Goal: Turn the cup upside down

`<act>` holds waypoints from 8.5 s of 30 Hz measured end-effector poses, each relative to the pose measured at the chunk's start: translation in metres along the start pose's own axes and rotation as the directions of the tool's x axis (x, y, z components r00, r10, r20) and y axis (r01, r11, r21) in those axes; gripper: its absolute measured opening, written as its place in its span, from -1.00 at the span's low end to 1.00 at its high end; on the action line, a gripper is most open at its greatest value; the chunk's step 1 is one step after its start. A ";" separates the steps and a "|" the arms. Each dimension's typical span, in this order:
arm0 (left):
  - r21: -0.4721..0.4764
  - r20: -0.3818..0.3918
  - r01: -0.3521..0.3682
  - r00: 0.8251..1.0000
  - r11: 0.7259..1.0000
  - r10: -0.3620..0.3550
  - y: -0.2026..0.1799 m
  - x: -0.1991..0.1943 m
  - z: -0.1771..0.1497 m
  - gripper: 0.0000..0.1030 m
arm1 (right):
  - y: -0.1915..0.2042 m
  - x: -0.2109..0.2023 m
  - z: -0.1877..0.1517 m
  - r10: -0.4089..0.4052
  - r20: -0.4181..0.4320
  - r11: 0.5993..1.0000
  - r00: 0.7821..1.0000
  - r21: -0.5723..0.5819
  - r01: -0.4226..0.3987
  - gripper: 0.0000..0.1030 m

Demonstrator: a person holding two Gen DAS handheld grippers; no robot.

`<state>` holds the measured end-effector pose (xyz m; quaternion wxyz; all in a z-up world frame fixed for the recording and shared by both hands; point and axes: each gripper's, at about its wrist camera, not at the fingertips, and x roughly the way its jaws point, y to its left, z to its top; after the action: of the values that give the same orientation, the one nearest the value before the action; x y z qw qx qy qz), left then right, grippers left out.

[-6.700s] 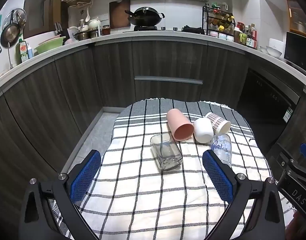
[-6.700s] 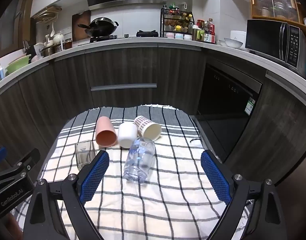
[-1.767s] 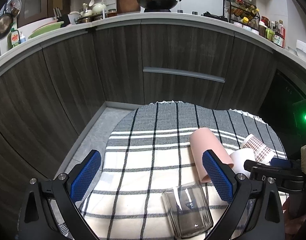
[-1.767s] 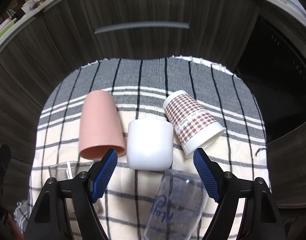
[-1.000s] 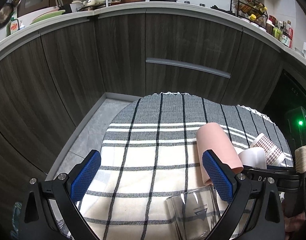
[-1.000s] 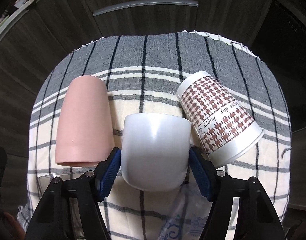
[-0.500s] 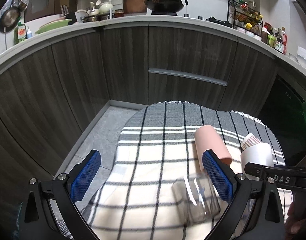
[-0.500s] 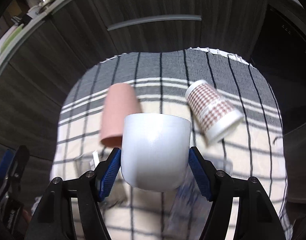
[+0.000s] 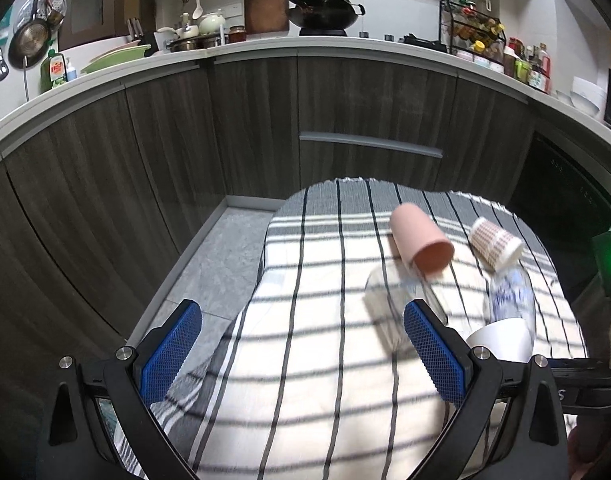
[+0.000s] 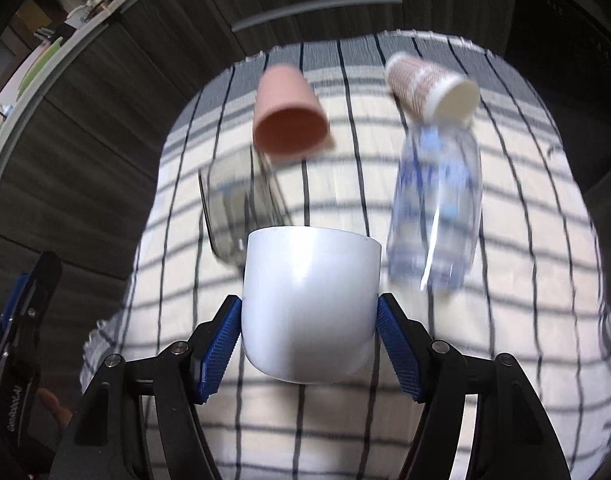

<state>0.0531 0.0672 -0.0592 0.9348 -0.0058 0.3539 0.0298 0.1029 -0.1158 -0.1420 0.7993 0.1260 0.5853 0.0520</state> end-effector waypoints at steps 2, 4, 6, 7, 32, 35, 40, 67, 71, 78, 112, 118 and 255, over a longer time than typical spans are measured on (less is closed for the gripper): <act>0.004 -0.006 0.009 1.000 1.000 -0.009 0.001 -0.004 -0.010 1.00 | -0.001 0.005 -0.012 -0.008 -0.011 1.000 1.000 0.005 0.008 0.32; 0.006 -0.011 0.018 1.000 1.000 -0.018 0.002 -0.006 -0.019 1.00 | -0.004 0.011 -0.023 -0.011 -0.024 1.000 1.000 0.015 0.012 0.32; 0.005 -0.014 0.027 1.000 1.000 -0.027 0.003 -0.007 -0.026 1.00 | -0.005 0.018 -0.032 -0.018 -0.035 1.000 0.999 0.018 0.018 0.32; 0.005 -0.015 0.030 0.999 1.000 -0.030 0.003 -0.007 -0.030 1.00 | -0.005 0.021 -0.035 -0.022 -0.039 1.000 0.999 0.017 0.023 0.32; 0.085 -0.002 0.157 0.988 0.984 -0.157 -0.059 -0.028 -0.052 1.00 | -0.055 -0.060 -0.059 -0.079 0.285 0.996 0.955 0.071 0.061 0.67; 0.117 0.002 0.196 0.980 0.973 -0.198 -0.083 -0.032 -0.058 1.00 | -0.072 -0.079 -0.068 -0.123 0.330 0.991 0.936 0.090 0.098 0.67; 0.178 0.022 0.241 0.968 0.954 -0.249 -0.116 -0.033 -0.066 1.00 | -0.098 -0.103 -0.079 -0.199 0.399 0.979 0.895 0.130 0.160 0.67; 0.212 0.038 0.185 0.980 0.959 -0.198 -0.174 0.025 -0.139 0.56 | -0.154 -0.068 -0.101 -0.240 0.404 0.957 0.883 0.250 0.145 0.67; 0.209 0.035 0.188 0.979 0.960 -0.199 -0.173 0.029 -0.139 0.31 | -0.156 -0.060 -0.100 -0.232 0.376 0.957 0.897 0.254 0.142 0.67; 0.222 0.025 0.195 0.978 0.955 -0.205 -0.174 0.030 -0.137 0.30 | -0.156 -0.055 -0.099 -0.236 0.360 0.955 0.902 0.256 0.148 0.67; 0.182 -0.914 0.347 0.406 0.920 0.028 -0.163 0.094 -0.059 0.30 | -0.136 -0.073 -0.041 0.009 0.301 0.920 0.954 0.372 -0.126 0.68; 0.193 -0.921 0.355 0.386 0.915 0.045 -0.172 0.103 -0.058 0.30 | -0.140 -0.062 -0.035 0.008 0.276 0.917 0.961 0.382 -0.117 0.68; 0.069 0.117 0.170 0.977 0.983 -0.177 -0.046 -0.048 -0.074 0.93 | -0.001 -0.116 -0.132 -0.279 0.678 0.927 0.680 0.005 0.375 0.88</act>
<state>-0.0289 0.0169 -0.0829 0.9535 -0.0074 0.2949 -0.0620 -0.0580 -0.1246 -0.0729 0.9578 -0.0249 0.2680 -0.1011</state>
